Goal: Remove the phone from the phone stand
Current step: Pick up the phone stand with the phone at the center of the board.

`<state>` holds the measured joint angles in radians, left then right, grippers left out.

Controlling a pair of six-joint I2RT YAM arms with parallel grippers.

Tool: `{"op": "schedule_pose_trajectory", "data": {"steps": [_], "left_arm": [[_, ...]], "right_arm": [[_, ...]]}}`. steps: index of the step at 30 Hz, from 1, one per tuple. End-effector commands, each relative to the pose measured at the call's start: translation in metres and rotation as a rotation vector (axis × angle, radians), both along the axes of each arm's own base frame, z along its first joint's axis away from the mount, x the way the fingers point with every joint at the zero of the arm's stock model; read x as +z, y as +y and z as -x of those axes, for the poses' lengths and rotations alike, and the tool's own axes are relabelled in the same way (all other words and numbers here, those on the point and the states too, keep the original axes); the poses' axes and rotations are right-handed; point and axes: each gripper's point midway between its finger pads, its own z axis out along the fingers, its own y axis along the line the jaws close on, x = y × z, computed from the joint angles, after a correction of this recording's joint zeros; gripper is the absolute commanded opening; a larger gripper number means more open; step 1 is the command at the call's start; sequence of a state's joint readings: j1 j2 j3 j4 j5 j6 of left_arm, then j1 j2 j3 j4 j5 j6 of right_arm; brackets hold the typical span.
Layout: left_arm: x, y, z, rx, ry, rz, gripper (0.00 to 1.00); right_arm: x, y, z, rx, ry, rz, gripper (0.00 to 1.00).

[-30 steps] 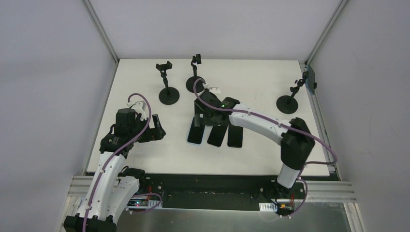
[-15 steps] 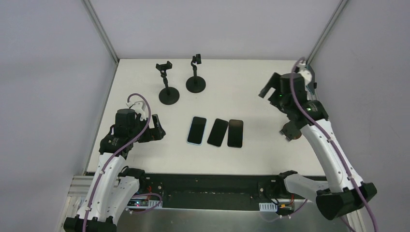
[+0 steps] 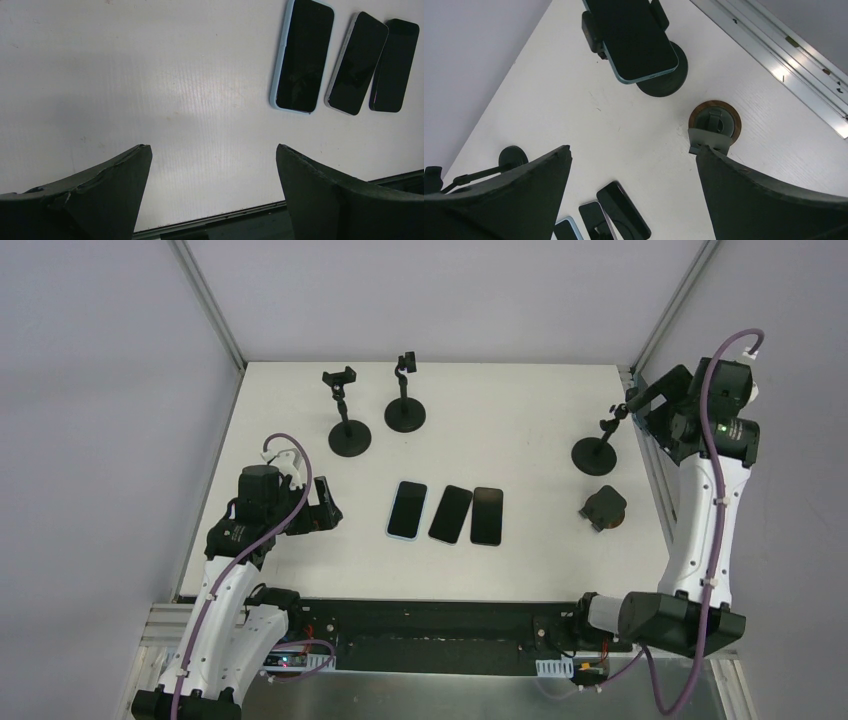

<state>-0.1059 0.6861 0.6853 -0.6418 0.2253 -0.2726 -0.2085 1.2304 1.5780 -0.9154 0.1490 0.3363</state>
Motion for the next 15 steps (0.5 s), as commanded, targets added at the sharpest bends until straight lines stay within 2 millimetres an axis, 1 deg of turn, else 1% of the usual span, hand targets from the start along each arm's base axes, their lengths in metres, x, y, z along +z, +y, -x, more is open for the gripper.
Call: {"op": "schedule_pose_trajectory", "data": {"steps": [1, 6, 12, 15], "left_arm": [[0.011, -0.001, -0.001, -0.012, -0.022, -0.005, 0.99], [0.012, -0.002, -0.001, -0.014, -0.026, -0.001, 0.99], [0.012, -0.004, -0.001, -0.023, -0.023, 0.005, 0.99], [0.013, -0.004, 0.0, -0.023, -0.028, 0.006, 0.99]], "right_arm": [[-0.011, -0.003, -0.011, 0.078, 0.041, -0.114, 0.99], [-0.017, -0.019, -0.032, 0.133, 0.032, -0.128, 0.99], [-0.014, -0.033, -0.059, 0.181, -0.037, -0.152, 0.99], [-0.022, -0.042, -0.066, 0.174, -0.019, -0.142, 0.99]]}}
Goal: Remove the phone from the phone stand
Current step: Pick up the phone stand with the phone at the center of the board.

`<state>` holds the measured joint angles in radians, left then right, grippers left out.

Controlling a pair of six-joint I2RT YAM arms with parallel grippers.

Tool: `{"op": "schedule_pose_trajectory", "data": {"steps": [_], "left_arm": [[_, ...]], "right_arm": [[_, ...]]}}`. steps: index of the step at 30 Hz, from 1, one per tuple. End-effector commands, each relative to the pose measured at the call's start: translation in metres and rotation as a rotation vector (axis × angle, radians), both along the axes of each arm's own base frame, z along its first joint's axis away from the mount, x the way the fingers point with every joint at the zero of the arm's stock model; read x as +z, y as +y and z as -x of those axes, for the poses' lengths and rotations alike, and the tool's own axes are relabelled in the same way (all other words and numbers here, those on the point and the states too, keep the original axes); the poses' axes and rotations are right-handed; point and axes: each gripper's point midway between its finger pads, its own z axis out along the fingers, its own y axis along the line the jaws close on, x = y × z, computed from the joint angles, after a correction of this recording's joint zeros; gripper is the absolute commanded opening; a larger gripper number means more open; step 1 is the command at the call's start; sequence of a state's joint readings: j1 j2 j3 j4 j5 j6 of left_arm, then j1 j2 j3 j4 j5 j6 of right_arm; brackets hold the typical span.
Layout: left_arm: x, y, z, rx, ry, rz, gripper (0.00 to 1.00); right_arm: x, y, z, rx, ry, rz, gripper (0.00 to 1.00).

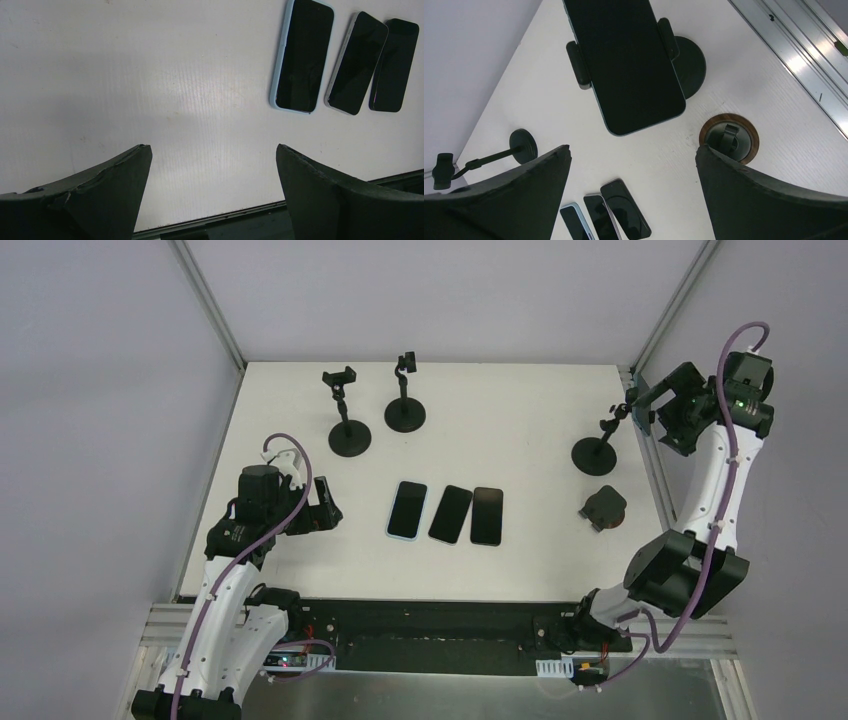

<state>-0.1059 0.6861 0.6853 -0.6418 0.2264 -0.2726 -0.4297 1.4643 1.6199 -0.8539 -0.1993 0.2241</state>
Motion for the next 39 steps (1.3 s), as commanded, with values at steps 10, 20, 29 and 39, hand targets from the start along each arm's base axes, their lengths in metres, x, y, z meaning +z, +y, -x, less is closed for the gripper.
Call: {"op": "schedule_pose_trajectory", "data": {"steps": [10, 20, 29, 39], "left_arm": [[0.013, -0.003, 0.0, -0.022, -0.03, 0.003, 0.99], [0.012, -0.002, -0.001, -0.019, -0.026, 0.0, 0.99], [0.012, -0.001, -0.001, -0.013, -0.026, -0.008, 0.99], [0.011, -0.001, -0.002, -0.012, -0.019, -0.008, 0.99]], "right_arm": [[-0.018, -0.015, -0.038, 0.094, -0.003, 0.01, 0.99], [-0.033, -0.009, -0.073, 0.177, -0.066, -0.068, 0.99], [-0.035, 0.007, -0.089, 0.246, -0.12, -0.171, 0.79], [-0.028, 0.022, -0.083, 0.259, -0.174, -0.206, 0.48]]}}
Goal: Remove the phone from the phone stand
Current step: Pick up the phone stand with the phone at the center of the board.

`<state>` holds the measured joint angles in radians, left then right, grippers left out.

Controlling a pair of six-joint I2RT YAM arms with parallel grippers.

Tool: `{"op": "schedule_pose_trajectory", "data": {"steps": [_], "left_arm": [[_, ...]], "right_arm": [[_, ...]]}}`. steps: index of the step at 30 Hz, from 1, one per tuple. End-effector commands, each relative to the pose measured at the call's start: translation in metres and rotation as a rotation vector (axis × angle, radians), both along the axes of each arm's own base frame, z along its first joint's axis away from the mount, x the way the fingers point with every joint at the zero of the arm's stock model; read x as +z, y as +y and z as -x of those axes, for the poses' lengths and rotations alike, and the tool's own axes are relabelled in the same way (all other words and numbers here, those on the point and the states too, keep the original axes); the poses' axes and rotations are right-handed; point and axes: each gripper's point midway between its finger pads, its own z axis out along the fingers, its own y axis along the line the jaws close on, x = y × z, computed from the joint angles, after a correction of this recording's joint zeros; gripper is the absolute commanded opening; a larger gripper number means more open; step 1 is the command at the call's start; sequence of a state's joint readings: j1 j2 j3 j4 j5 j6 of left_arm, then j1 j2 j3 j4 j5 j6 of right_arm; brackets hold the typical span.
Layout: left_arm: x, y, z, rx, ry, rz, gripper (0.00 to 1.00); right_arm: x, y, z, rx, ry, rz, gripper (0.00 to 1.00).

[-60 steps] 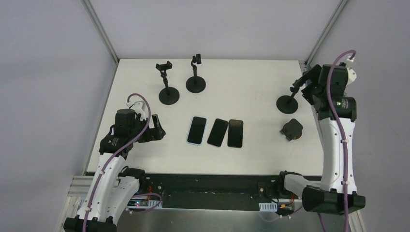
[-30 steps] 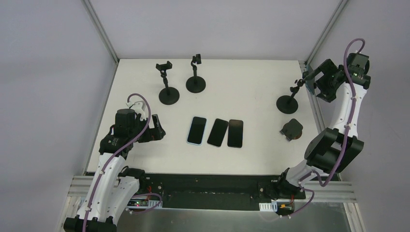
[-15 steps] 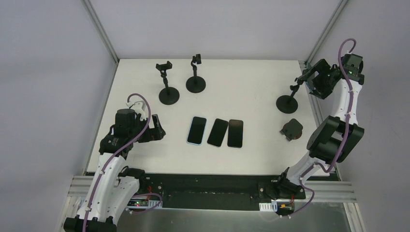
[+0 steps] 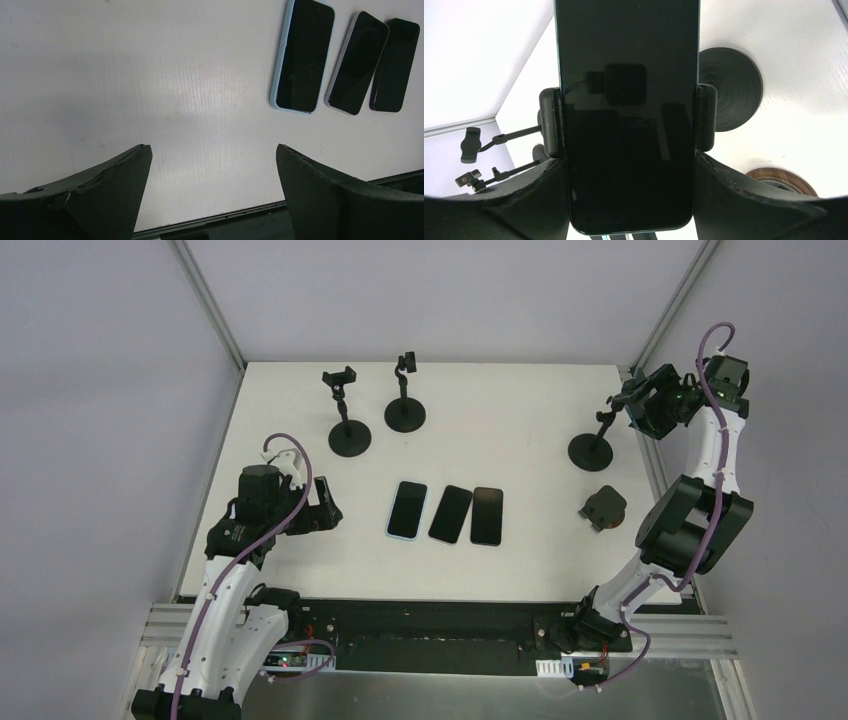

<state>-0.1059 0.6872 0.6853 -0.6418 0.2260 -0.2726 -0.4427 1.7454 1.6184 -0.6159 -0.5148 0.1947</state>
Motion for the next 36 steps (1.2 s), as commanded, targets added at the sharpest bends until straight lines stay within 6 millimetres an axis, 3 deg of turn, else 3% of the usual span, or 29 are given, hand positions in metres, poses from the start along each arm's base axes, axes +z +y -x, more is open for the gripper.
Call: {"op": "schedule_pose_trajectory", "data": {"steps": [1, 3, 10, 15, 22, 26, 29, 36], "left_arm": [[0.011, -0.001, -0.002, -0.012, -0.021, -0.007, 0.99], [0.011, -0.001, -0.002, -0.012, -0.021, -0.007, 0.99], [0.012, 0.001, -0.002, -0.004, -0.028, -0.014, 0.99], [0.012, 0.002, -0.002, 0.003, -0.032, -0.018, 0.99], [0.025, 0.021, -0.003, 0.122, -0.108, -0.054, 0.99], [0.036, 0.049, -0.003, 0.314, -0.175, -0.084, 0.99], [0.033, 0.059, 0.0, 0.433, -0.19, -0.054, 0.99], [0.043, 0.03, 0.002, 0.334, -0.192, 0.085, 0.99]], "right_arm": [[0.035, 0.016, -0.002, 0.03, -0.123, -0.021, 0.34], [0.042, 0.025, -0.002, 0.041, -0.134, -0.02, 0.25], [0.068, 0.08, 0.006, 0.134, -0.2, 0.102, 0.19], [0.087, 0.119, 0.023, 0.173, -0.278, 0.126, 0.16], [0.107, 0.176, 0.062, 0.308, -0.366, 0.12, 0.16], [0.116, 0.192, 0.086, 0.315, -0.394, 0.146, 0.15], [0.12, 0.205, 0.108, 0.337, -0.407, 0.125, 0.15], [0.122, 0.237, 0.167, 0.422, -0.407, 0.068, 0.15]]}}
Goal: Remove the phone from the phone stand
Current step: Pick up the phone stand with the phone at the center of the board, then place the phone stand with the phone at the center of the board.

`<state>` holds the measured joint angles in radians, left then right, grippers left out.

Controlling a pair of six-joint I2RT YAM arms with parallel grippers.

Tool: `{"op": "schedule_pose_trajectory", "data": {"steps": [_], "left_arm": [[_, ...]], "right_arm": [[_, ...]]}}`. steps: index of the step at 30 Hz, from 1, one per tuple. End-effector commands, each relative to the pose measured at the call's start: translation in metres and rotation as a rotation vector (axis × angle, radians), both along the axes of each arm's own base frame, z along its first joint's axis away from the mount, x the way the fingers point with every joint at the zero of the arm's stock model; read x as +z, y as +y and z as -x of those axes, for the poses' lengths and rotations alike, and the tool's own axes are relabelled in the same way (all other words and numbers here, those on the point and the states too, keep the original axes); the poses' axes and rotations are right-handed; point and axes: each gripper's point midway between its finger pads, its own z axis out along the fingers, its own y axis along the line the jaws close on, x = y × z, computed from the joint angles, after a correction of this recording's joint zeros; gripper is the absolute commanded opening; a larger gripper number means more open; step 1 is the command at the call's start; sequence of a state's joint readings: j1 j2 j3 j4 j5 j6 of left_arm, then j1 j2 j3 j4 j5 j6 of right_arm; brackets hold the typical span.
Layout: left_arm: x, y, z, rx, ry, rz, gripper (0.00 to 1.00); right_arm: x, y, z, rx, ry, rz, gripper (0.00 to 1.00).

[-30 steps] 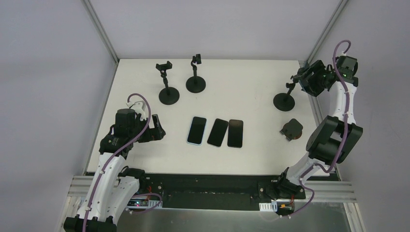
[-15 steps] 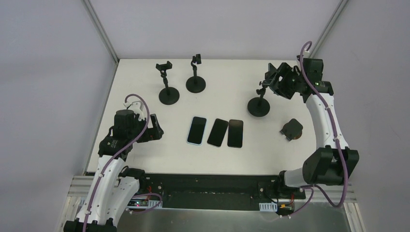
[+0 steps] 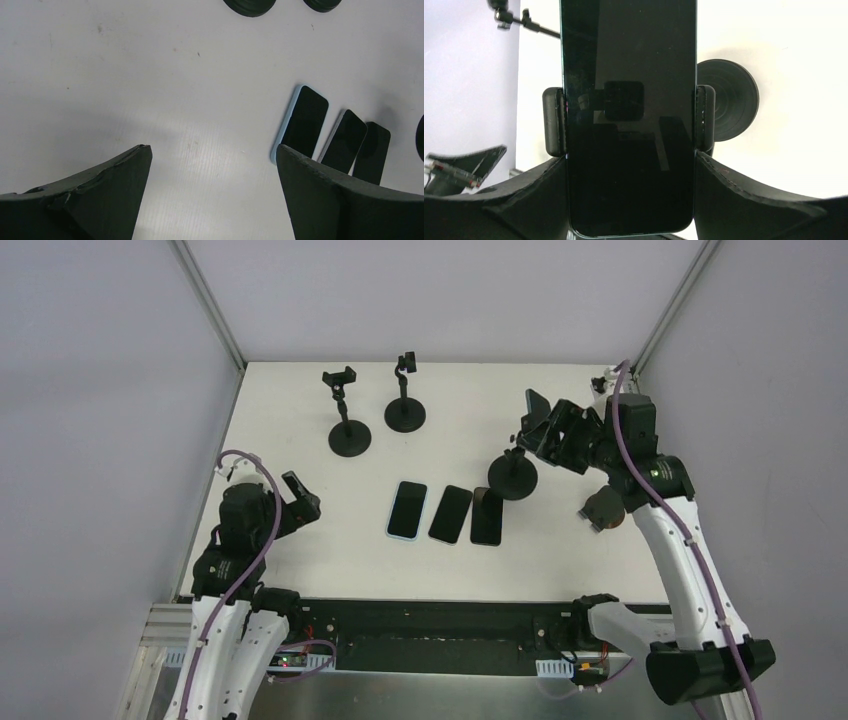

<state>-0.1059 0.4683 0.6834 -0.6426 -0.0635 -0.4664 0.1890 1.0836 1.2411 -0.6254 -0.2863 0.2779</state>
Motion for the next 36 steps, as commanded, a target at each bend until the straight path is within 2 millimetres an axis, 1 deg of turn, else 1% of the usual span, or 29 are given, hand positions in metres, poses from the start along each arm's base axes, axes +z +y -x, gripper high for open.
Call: {"op": "schedule_pose_trajectory", "data": {"steps": [1, 4, 9, 13, 18, 21, 24, 27, 30, 33, 36], "left_arm": [[0.007, -0.019, 0.002, -0.047, -0.002, 0.099, 0.99], [0.017, -0.036, 0.004, -0.141, -0.009, 0.142, 0.99], [0.029, -0.043, 0.008, -0.203, -0.042, 0.142, 0.99], [0.039, -0.047, 0.013, -0.243, -0.09, 0.133, 0.99], [0.041, -0.055, 0.018, -0.294, -0.097, 0.152, 0.99], [0.042, -0.055, 0.018, -0.302, -0.101, 0.148, 0.99], [0.043, -0.057, 0.019, -0.321, -0.105, 0.139, 0.99], [0.044, -0.059, 0.02, -0.337, -0.105, 0.142, 0.99], [0.046, -0.062, 0.021, -0.354, -0.11, 0.147, 0.99], [0.048, -0.063, 0.022, -0.357, -0.115, 0.152, 0.98], [0.051, -0.064, 0.02, -0.36, -0.116, 0.153, 0.98]], "right_arm": [[0.049, 0.023, 0.031, 0.053, -0.156, -0.092, 0.15], [0.043, 0.043, 0.057, 0.107, -0.144, -0.118, 0.15], [0.032, 0.072, 0.095, 0.182, -0.125, -0.134, 0.15], [0.024, 0.1, 0.114, 0.223, -0.127, -0.136, 0.15], [0.021, 0.137, 0.135, 0.279, -0.125, -0.129, 0.16], [0.018, 0.157, 0.139, 0.283, -0.123, -0.155, 0.16], [0.024, 0.179, 0.144, 0.301, -0.123, -0.208, 0.16], [0.025, 0.198, 0.147, 0.31, -0.129, -0.207, 0.17], [0.022, 0.209, 0.145, 0.266, -0.111, -0.221, 0.18], [0.019, 0.219, 0.145, 0.236, -0.083, -0.292, 0.19], [0.014, 0.221, 0.145, 0.188, -0.052, -0.332, 0.19]]}}
